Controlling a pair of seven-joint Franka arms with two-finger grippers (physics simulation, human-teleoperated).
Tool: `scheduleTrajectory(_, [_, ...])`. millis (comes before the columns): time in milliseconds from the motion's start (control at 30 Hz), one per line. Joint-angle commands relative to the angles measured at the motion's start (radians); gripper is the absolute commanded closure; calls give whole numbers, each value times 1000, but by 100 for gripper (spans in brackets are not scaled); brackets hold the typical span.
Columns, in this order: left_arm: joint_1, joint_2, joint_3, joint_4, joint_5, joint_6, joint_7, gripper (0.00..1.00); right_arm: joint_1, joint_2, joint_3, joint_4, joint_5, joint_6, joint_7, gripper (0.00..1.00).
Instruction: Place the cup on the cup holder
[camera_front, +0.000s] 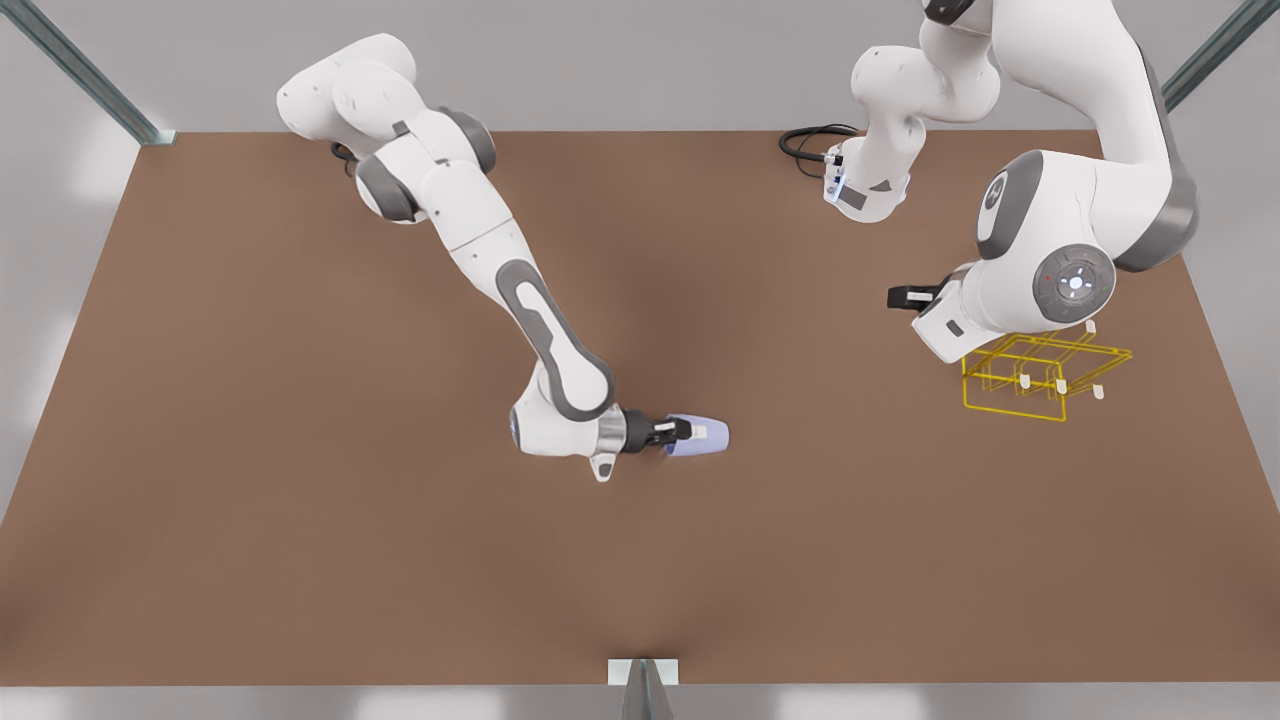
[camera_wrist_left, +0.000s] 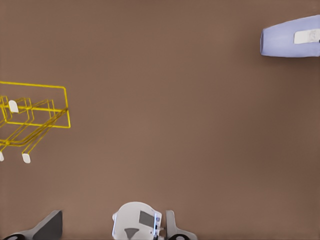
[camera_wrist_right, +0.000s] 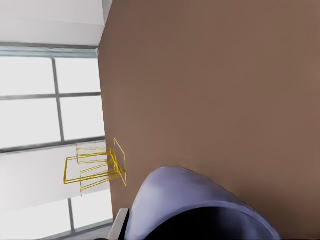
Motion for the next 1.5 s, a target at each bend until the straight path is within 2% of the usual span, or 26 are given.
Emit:
scheduleTrajectory(0, [2, -1, 1, 1, -1, -6, 2, 0, 3, 12, 0, -2, 18, 11, -28, 79])
scheduleTrajectory(100, [1, -1, -1, 18, -4, -4, -5, 0, 3, 23, 0, 3, 18, 11, -31, 79])
scheduleTrajectory(133, [-1, -1, -2, 19, -1, -6, -9, 0, 3, 24, 0, 3, 20, 11, -29, 55])
scheduleTrajectory(167, [2, -4, -2, 18, -4, -3, -6, 0, 3, 27, 0, 3, 20, 11, -31, 1])
scheduleTrajectory(400, [-8, -4, -2, 3, -5, 14, -12, 0, -68, 9, 0, -18, -23, -50, -37, 0])
scheduleTrajectory(467, [-13, -3, -2, 3, -5, 14, -18, 0, -117, -29, 0, -58, -186, -136, 9, 0])
scheduleTrajectory(533, [-16, -3, -8, -13, -5, 36, -147, 0, -147, -34, 0, -60, -244, -201, 29, 0])
scheduleTrajectory(600, [-149, 57, -10, -39, -45, 172, -869, 0, -202, -57, 0, -77, -367, -307, 66, 0])
scheduleTrajectory(633, [-208, 134, -10, -37, -50, 253, -1231, 0, -253, -77, 0, -83, -462, -386, 68, 0])
scheduleTrajectory(700, [-286, 221, -10, -37, -84, 428, -1581, 0, -396, -114, 0, -72, -663, -584, 51, 0])
scheduleTrajectory(767, [-300, 280, -30, -39, -82, 591, -1849, 0, -500, -120, 1, -31, -815, -627, 32, 0])
scheduleTrajectory(800, [-298, 293, -31, -51, -80, 678, -1998, 0, -535, -138, -6, -29, -853, -713, -10, 0])
scheduleTrajectory(867, [-318, 293, -31, -143, -77, 919, -2186, 0, -575, -247, -14, -25, -1158, -762, -57, 0])
scheduleTrajectory(900, [-318, 293, -31, -148, -79, 997, -2235, 0, -523, -316, -73, 41, -1264, -742, 49, 0])
scheduleTrajectory(933, [-318, 310, -31, -158, -82, 1064, -2286, 0, -506, -463, -81, 23, -1502, -742, 181, 0])
scheduleTrajectory(967, [-327, 330, -31, -155, -85, 1064, -2428, 0, -502, -623, -81, -84, -1577, -744, 241, 0])
scheduleTrajectory(1000, [-320, 376, -28, -116, -85, 1062, -2581, 0, -494, -695, -81, -112, -1625, -744, 270, 0])
scheduleTrajectory(1033, [-317, 390, -28, -108, -85, 1059, -2674, 0, -494, -799, -81, -190, -1645, -744, 333, 0])
scheduleTrajectory(1133, [-318, 407, -28, -106, -84, 1059, -2868, 0, -494, -891, -81, -256, -1646, -744, 336, 0])
scheduleTrajectory(1200, [-318, 415, -28, -108, -84, 1065, -3046, 0, -492, -898, -81, -261, -1646, -742, 336, 0])
scheduleTrajectory(1467, [-320, 488, -30, -106, -82, 1151, -3108, 0, -469, -888, -81, -252, -1646, -750, 338, 0])
